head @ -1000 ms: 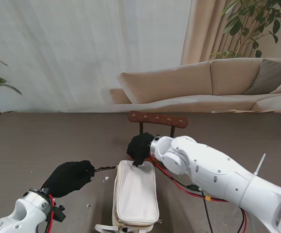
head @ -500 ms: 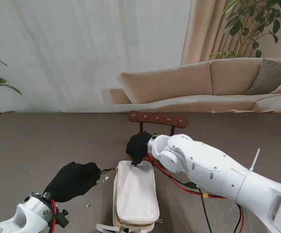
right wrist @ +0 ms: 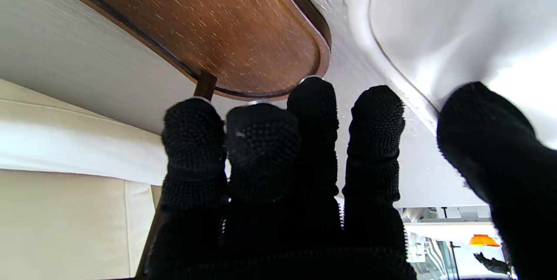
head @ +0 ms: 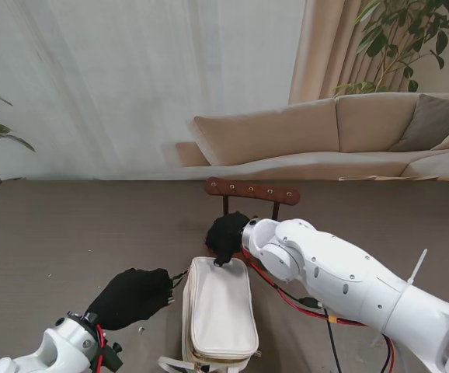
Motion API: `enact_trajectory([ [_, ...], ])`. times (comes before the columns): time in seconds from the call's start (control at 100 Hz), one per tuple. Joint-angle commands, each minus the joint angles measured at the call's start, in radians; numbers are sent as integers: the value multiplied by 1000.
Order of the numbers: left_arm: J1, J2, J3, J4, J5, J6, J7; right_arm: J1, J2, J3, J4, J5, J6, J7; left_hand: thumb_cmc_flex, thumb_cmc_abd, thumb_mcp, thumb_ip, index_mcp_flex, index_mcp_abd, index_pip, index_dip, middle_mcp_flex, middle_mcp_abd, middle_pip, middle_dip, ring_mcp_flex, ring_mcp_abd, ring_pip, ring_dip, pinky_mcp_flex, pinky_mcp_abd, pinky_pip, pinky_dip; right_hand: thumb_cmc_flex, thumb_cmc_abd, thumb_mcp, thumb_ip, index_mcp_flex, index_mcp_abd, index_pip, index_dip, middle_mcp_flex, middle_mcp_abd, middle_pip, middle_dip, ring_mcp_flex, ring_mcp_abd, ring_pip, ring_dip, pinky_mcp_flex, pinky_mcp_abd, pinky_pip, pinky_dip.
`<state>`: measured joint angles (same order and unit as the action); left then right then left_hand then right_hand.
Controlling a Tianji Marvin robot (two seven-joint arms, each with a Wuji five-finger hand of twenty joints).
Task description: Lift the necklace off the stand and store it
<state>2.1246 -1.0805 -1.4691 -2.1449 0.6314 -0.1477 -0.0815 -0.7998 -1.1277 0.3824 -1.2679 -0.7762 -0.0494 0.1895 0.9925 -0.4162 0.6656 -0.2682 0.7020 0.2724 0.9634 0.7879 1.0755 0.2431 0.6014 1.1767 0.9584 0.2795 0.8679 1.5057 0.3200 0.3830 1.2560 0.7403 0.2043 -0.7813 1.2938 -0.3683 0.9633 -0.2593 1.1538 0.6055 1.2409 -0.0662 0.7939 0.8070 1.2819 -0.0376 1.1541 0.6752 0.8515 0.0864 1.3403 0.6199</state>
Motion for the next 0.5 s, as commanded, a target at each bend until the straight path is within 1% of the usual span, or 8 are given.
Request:
enact_trajectory([
  [0.0,2,-2,14,20,-4,14,-23,-15,18,3,10,-14,12,29,39,24,-13,43,39,-55,91,33,-4,-2,-1,-9,-9,5,-16,5,-30,-2,-13,-3,142,-10,109,112,-8,-17,24,10,6,11,28,8,40,-28,29,16,-83,-11,59,22],
  [0.1,-13,0,37,49,-5,30,-24,-30,26,28,-9,-24,22,38,40,24,-14,44,38,-54,91,34,-3,-1,-1,-9,-8,5,-16,5,-29,-2,-13,-3,144,-15,112,114,-6,-15,25,10,8,13,29,8,41,-25,32,17,-83,-11,59,22],
  [0.24,-42,1,55,82,-7,47,-28,-60,43,75,-57,-60,32,63,41,23,-13,44,39,-52,92,34,-3,1,-1,-10,-8,6,-17,5,-29,-2,-12,-3,143,-18,116,117,-6,-14,25,10,9,13,29,9,40,-26,35,17,-82,-10,61,22],
  [0.49,-83,3,48,110,-2,67,-46,-108,64,142,-121,-112,37,99,39,21,-12,43,40,-52,94,33,-2,0,1,-10,-5,5,-15,5,-27,-3,-11,-2,142,-16,116,122,-6,-13,25,11,8,11,28,9,40,-26,32,15,-81,-11,61,22],
])
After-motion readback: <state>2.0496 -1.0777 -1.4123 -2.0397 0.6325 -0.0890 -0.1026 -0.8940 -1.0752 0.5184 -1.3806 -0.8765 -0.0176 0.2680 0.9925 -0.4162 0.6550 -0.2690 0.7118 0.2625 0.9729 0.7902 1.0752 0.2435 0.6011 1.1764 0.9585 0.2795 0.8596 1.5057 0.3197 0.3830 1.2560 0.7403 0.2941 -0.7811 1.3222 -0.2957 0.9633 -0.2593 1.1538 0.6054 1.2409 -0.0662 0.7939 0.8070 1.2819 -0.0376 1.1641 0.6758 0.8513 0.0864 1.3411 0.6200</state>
